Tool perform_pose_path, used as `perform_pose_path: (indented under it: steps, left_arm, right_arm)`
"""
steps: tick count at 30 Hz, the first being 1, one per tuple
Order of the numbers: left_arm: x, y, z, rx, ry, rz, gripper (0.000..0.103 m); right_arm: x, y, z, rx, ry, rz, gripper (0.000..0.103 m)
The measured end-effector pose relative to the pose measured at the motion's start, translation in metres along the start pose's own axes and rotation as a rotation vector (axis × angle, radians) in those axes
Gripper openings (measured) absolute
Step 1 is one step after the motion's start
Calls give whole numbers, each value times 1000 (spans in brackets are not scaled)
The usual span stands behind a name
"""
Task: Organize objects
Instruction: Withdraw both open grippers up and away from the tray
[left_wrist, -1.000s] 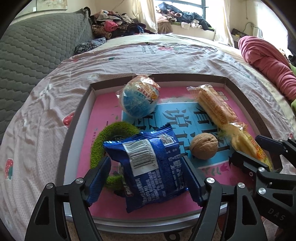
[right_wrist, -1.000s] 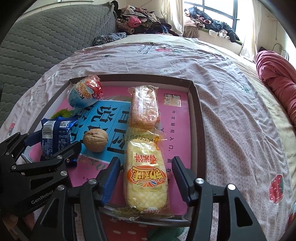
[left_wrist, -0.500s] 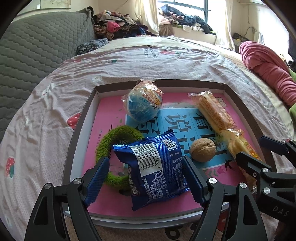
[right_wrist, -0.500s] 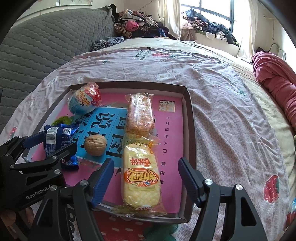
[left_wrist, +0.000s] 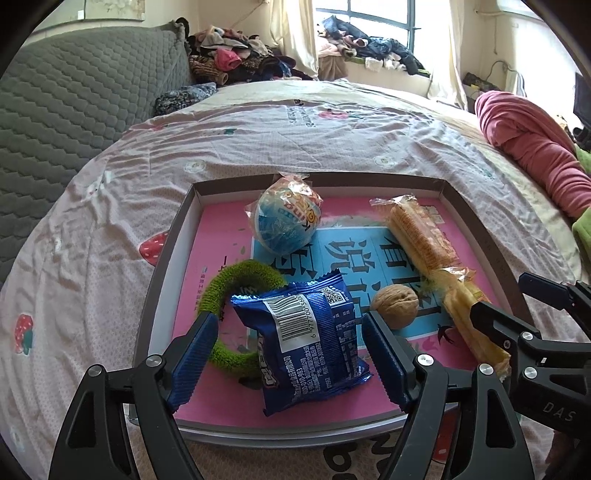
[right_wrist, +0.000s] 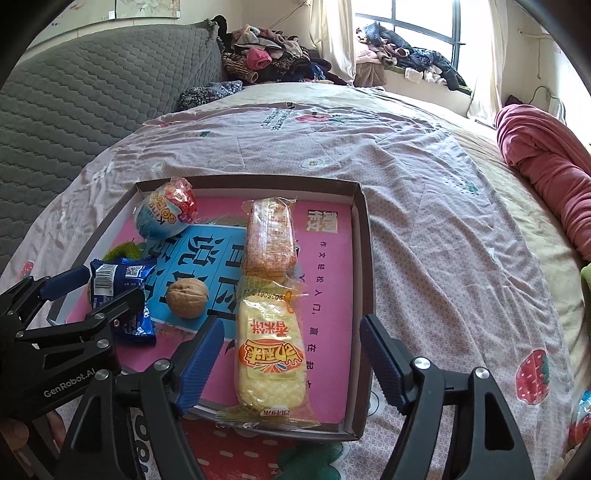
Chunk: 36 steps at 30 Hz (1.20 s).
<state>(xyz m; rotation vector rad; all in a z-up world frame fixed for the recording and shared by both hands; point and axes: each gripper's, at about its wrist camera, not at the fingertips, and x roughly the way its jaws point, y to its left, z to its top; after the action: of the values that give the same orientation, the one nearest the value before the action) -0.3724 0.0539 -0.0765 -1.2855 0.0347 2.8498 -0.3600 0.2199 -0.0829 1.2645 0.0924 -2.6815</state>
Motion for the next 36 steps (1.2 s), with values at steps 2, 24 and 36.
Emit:
perform_pose_path:
  steps: [2,24,36]
  left_arm:
    - [-2,0,1,-2,-5,-2,81]
    - [-41,13,8,-29,-102,16,93]
    - [-97,31,0,-69,-168,21,94]
  right_arm:
    - [-1,0,0,2,-2,-1,78]
    - [-36,6,6,8,-78,-37,92]
    - [-81,22,-1,2,-134,-39,100]
